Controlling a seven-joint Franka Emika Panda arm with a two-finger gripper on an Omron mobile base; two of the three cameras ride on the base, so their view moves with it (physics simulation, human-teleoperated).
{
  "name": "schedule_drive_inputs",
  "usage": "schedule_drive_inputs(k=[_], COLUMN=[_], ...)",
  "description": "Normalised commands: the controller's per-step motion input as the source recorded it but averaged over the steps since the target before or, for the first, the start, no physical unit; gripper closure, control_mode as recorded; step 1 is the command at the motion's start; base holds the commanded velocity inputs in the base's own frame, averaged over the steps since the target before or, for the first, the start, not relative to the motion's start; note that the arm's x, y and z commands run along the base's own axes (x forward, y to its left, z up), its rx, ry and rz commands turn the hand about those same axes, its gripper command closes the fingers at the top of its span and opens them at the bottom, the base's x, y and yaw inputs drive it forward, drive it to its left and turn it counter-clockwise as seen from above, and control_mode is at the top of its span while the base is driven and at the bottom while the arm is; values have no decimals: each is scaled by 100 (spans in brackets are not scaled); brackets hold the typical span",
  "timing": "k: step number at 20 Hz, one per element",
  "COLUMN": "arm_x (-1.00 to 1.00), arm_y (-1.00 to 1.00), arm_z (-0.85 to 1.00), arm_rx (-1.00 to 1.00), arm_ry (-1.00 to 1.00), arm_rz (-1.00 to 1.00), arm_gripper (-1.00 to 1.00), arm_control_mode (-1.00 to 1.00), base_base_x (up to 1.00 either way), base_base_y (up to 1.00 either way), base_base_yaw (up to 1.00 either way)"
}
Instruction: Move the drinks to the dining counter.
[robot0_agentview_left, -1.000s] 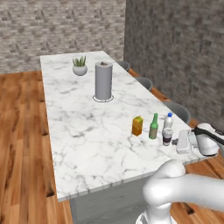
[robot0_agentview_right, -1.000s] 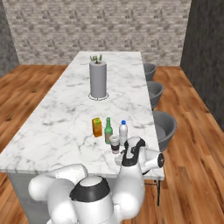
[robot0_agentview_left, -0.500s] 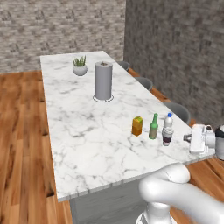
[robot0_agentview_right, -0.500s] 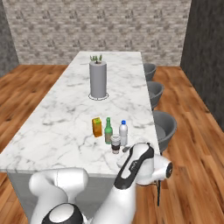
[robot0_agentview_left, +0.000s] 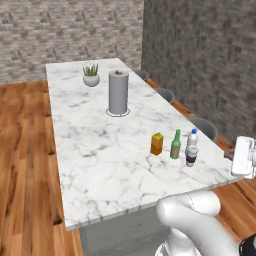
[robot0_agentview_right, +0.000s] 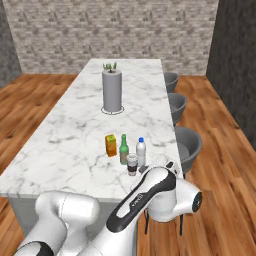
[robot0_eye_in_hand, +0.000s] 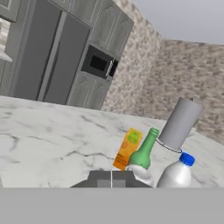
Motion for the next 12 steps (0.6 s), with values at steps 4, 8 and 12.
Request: schedule_drive_inputs(k=[4, 8, 12], arm_x=[-63, -44, -28], arm_y=[-23, -13, -4], arm_z=[19, 18, 16], arm_rx=[0, 0, 0], arm_ry=[-8, -3, 0], arm_rz=[0, 0, 0], arm_gripper=[100, -100, -100], arm_control_mode=[-100, -100, -100], base_base_x=[0, 0, 0], base_base_y=[0, 0, 0], base_base_yaw=[0, 0, 0])
